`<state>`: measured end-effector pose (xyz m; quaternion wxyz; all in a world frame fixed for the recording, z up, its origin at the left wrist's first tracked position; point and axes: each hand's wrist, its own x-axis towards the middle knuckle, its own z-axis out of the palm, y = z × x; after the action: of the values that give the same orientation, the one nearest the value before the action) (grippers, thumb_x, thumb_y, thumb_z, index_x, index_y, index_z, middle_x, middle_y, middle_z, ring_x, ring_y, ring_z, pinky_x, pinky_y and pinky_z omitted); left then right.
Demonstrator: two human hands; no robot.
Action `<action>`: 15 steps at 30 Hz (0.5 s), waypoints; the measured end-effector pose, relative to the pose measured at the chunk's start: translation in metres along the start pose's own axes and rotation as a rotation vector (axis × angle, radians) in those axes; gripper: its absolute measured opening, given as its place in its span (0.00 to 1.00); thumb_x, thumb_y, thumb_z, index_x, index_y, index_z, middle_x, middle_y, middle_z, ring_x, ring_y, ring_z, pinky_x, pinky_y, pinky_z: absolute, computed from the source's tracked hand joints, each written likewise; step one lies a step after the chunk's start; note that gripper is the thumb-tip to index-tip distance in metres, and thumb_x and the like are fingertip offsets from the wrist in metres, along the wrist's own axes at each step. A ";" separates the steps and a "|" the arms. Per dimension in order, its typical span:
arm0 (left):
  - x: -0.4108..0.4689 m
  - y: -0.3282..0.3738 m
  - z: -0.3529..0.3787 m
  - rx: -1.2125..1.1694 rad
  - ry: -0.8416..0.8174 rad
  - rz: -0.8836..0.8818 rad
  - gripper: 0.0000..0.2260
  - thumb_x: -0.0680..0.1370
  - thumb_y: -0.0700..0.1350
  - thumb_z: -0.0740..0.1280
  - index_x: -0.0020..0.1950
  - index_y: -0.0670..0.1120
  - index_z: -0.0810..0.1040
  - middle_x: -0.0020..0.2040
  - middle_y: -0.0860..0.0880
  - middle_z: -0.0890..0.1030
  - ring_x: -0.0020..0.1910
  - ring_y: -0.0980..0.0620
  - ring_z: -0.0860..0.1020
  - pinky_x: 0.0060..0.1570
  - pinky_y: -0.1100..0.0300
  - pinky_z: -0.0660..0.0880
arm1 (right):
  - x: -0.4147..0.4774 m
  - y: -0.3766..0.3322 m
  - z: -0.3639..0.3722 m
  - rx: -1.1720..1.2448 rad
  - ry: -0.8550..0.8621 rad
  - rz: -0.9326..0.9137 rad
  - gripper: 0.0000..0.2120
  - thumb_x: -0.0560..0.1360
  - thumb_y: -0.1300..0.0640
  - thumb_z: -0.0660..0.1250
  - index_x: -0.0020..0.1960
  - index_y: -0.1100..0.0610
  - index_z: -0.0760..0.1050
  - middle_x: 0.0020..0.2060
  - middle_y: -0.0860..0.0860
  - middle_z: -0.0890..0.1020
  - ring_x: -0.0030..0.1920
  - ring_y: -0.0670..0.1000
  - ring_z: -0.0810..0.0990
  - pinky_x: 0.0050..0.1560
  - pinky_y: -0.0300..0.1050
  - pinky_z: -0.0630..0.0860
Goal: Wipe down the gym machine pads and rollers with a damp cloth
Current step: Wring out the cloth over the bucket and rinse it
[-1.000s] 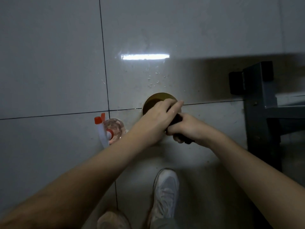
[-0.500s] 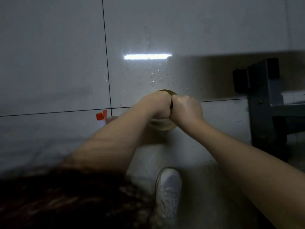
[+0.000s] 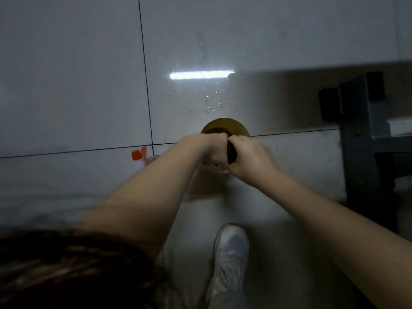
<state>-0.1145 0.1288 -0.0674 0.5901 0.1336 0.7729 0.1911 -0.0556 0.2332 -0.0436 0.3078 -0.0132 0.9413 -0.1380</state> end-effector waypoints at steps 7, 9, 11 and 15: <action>-0.009 -0.005 -0.007 -0.083 -0.125 0.008 0.49 0.70 0.33 0.72 0.78 0.52 0.41 0.68 0.38 0.65 0.59 0.38 0.76 0.51 0.49 0.81 | -0.018 0.000 0.004 0.732 -0.123 0.176 0.28 0.71 0.61 0.71 0.68 0.49 0.67 0.54 0.49 0.76 0.47 0.49 0.76 0.40 0.41 0.76; -0.009 -0.004 -0.009 -0.133 -0.118 0.008 0.50 0.70 0.33 0.73 0.78 0.52 0.41 0.68 0.37 0.66 0.58 0.39 0.76 0.50 0.49 0.81 | -0.018 0.000 -0.001 0.781 -0.140 0.185 0.21 0.70 0.63 0.70 0.59 0.48 0.71 0.45 0.46 0.75 0.40 0.47 0.75 0.34 0.37 0.71; -0.012 -0.001 -0.008 -0.106 -0.031 0.038 0.52 0.69 0.36 0.75 0.78 0.50 0.40 0.68 0.37 0.67 0.60 0.38 0.75 0.54 0.49 0.79 | -0.016 0.001 -0.005 0.772 -0.102 0.213 0.16 0.68 0.62 0.72 0.53 0.51 0.74 0.42 0.48 0.77 0.39 0.48 0.77 0.33 0.37 0.72; -0.032 0.004 0.006 0.019 0.444 0.309 0.40 0.73 0.41 0.71 0.79 0.44 0.51 0.71 0.40 0.63 0.65 0.39 0.71 0.58 0.54 0.72 | -0.012 0.003 -0.012 0.918 0.015 0.433 0.05 0.68 0.64 0.68 0.38 0.57 0.73 0.30 0.54 0.75 0.25 0.48 0.71 0.21 0.35 0.64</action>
<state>-0.0998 0.1196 -0.0394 0.3687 0.2102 0.8556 0.2963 -0.0530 0.2401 -0.0286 0.2968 0.3200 0.7668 -0.4707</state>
